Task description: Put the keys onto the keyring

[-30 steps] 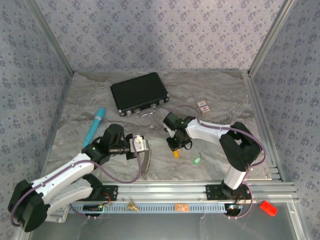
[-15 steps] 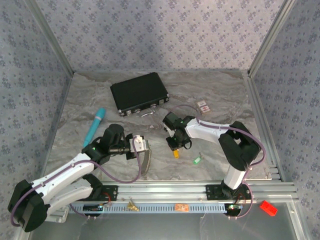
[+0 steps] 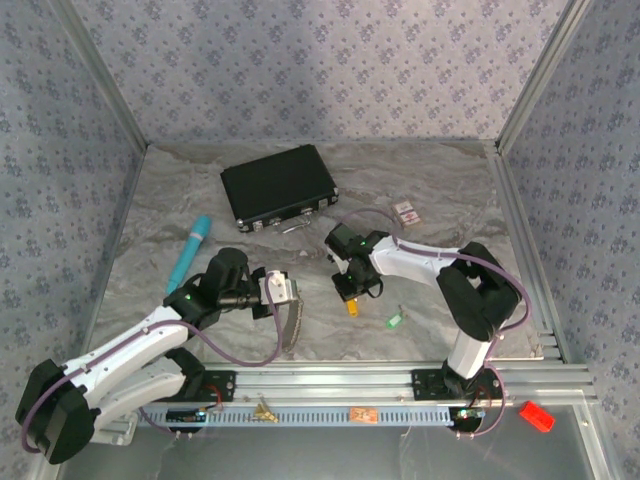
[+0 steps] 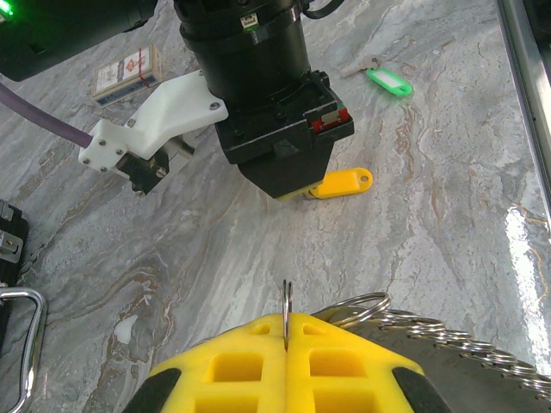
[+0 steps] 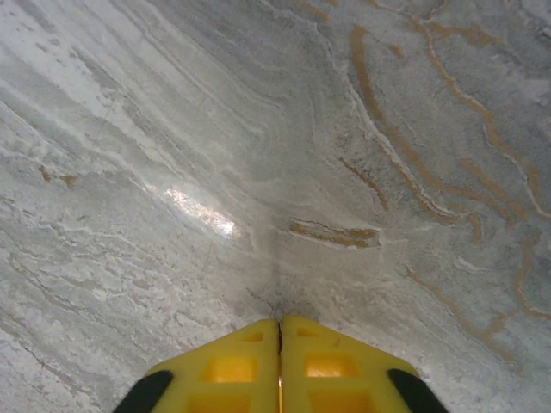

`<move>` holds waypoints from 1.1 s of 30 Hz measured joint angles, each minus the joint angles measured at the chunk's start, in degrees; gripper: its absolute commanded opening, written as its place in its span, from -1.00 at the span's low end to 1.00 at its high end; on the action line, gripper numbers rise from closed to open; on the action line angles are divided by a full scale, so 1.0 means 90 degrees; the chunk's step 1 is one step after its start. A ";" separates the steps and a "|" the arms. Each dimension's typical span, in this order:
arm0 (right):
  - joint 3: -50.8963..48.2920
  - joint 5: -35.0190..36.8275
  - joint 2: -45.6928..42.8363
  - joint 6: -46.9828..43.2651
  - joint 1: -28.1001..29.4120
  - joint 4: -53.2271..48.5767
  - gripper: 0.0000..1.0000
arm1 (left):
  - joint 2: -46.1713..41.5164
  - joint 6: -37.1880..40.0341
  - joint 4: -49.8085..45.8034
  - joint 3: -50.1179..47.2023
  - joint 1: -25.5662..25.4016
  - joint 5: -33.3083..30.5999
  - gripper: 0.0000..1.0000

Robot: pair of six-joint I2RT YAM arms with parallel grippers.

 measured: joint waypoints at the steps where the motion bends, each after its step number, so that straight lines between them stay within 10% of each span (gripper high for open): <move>1: 0.0012 0.0000 0.0017 0.0002 0.0000 -0.0010 -0.68 | 0.0000 0.0000 0.0000 0.0000 0.0000 0.0000 -1.00; 12: 0.0029 0.0002 0.0092 0.0002 0.0002 -0.0080 -0.92 | 0.0000 0.0000 0.0000 0.0000 0.0000 0.0000 -1.00; 33: 0.0112 0.0063 0.0090 0.0000 0.0019 -0.0202 -0.78 | 0.0000 0.0000 0.0000 0.0000 0.0000 0.0000 -1.00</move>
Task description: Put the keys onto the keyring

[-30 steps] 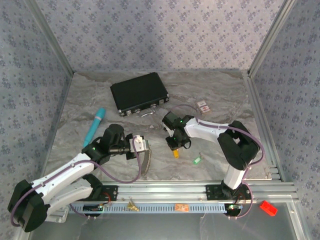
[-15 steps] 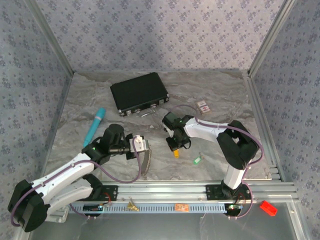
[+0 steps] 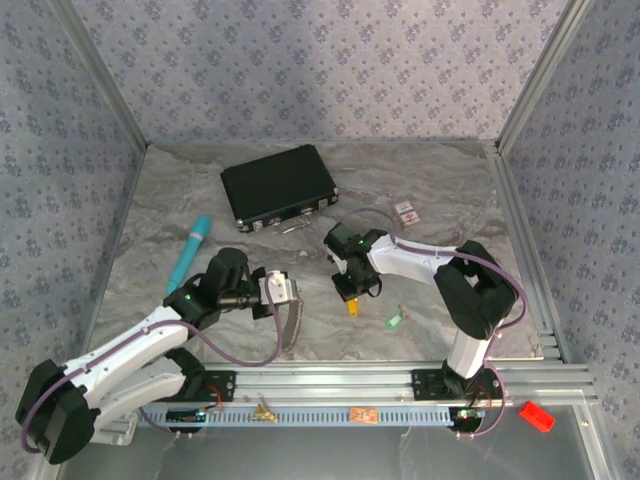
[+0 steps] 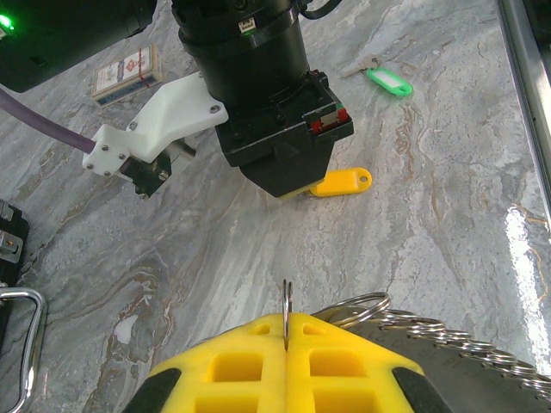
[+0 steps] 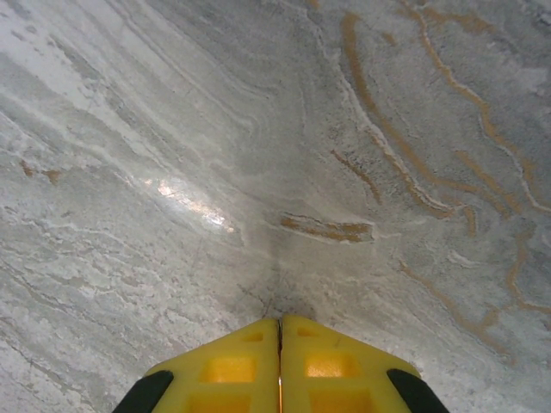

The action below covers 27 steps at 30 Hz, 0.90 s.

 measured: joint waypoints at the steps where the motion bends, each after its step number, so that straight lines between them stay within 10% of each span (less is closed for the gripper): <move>1: 0.0000 0.0005 0.0000 -0.0002 0.0000 0.0000 -0.75 | 0.0000 0.0000 0.0000 0.0000 0.0000 0.0000 -1.00; 20: 0.0032 0.0034 -0.0015 -0.0049 0.0002 -0.0056 -1.00 | 0.0000 -0.0036 0.0000 0.0000 0.0000 -0.0005 -1.00; 27: -0.0682 -0.0019 -0.1758 -0.0471 0.0182 0.0658 -1.00 | -0.0022 -0.0733 -0.0002 0.0000 0.0000 -0.0029 -1.00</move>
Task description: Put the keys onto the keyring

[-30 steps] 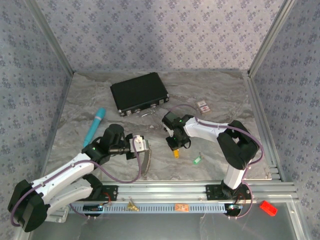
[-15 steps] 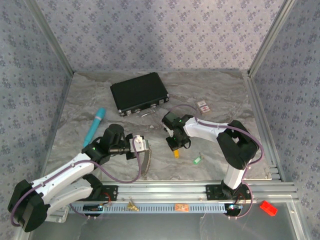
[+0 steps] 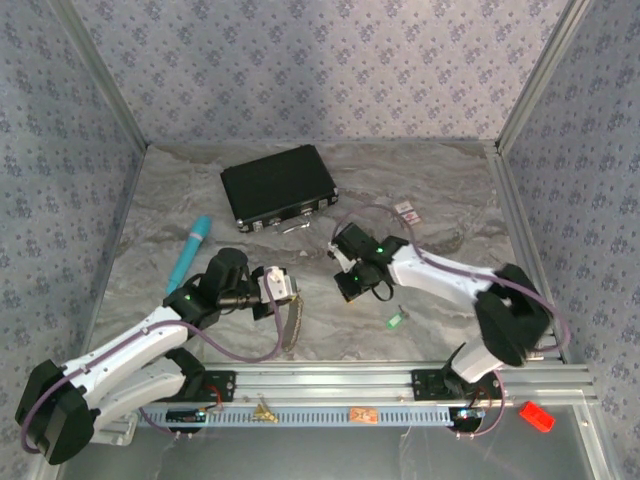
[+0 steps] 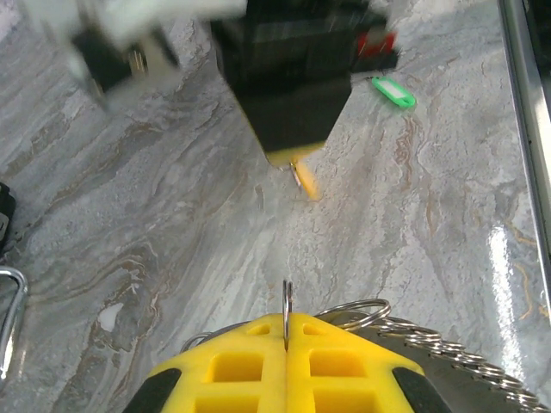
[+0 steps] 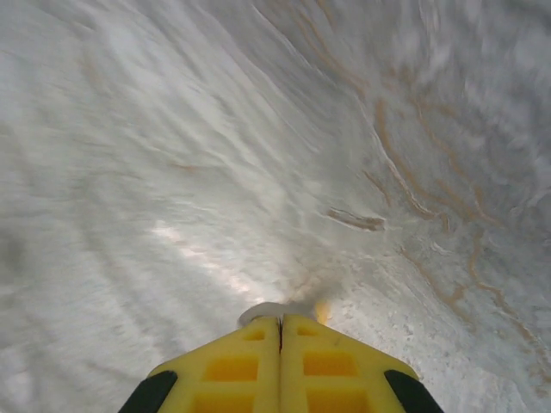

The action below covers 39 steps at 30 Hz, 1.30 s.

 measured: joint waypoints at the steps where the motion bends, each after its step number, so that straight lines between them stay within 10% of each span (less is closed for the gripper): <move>1: -0.0066 -0.0073 -0.0250 -0.0066 0.0015 0.0117 -1.00 | -0.0015 -0.0121 -0.0005 0.0000 0.0000 -0.0015 -1.00; 12: -0.0760 -0.1649 -0.1812 -0.0753 0.0053 0.1552 -1.00 | -0.0663 -0.1399 -0.0495 0.0301 -0.0032 -0.0216 -1.00; 39: -0.0753 -0.2596 -0.1292 -0.0857 0.0597 0.3140 -1.00 | -0.0362 -0.2489 -0.0704 0.0510 -0.0053 -0.0063 -1.00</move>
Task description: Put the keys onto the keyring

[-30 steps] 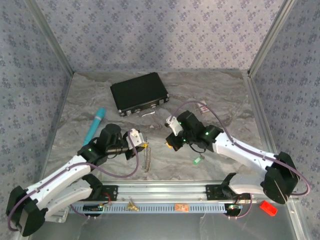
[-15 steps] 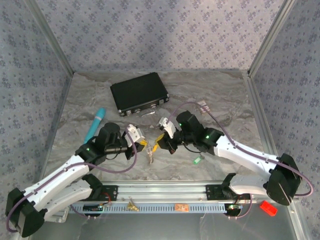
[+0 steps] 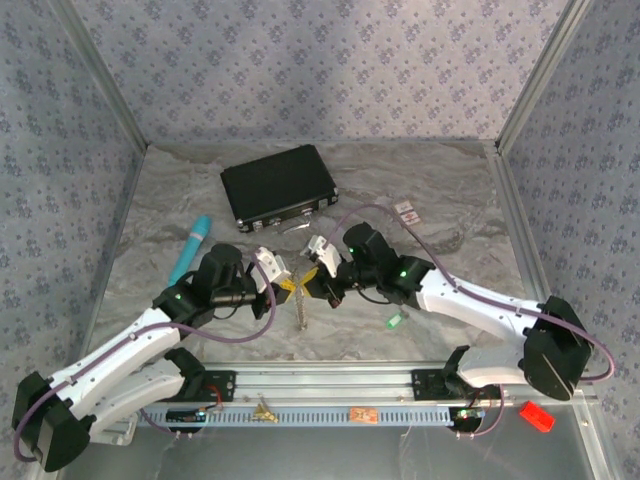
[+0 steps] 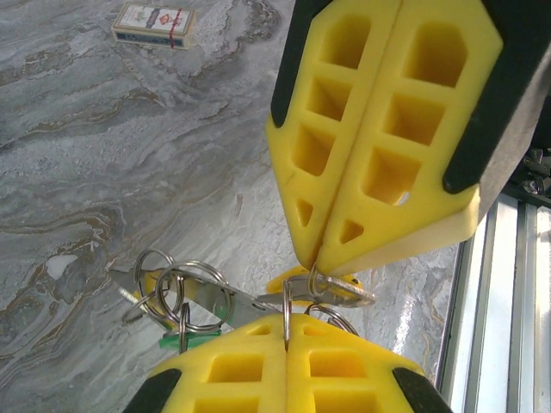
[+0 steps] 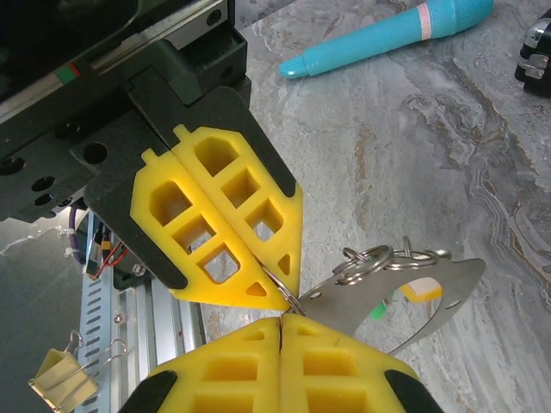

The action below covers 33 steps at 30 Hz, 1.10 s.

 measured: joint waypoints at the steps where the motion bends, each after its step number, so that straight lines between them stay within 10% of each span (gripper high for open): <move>1: 0.0002 0.0000 0.0019 0.0000 0.0002 0.0002 -1.00 | 0.0002 0.0000 0.0002 0.0000 0.0000 0.0002 -1.00; 33: 0.0019 0.0272 0.0095 -0.0002 0.0138 0.0328 -1.00 | 0.0010 0.0002 0.0002 0.0000 0.0000 0.0000 -1.00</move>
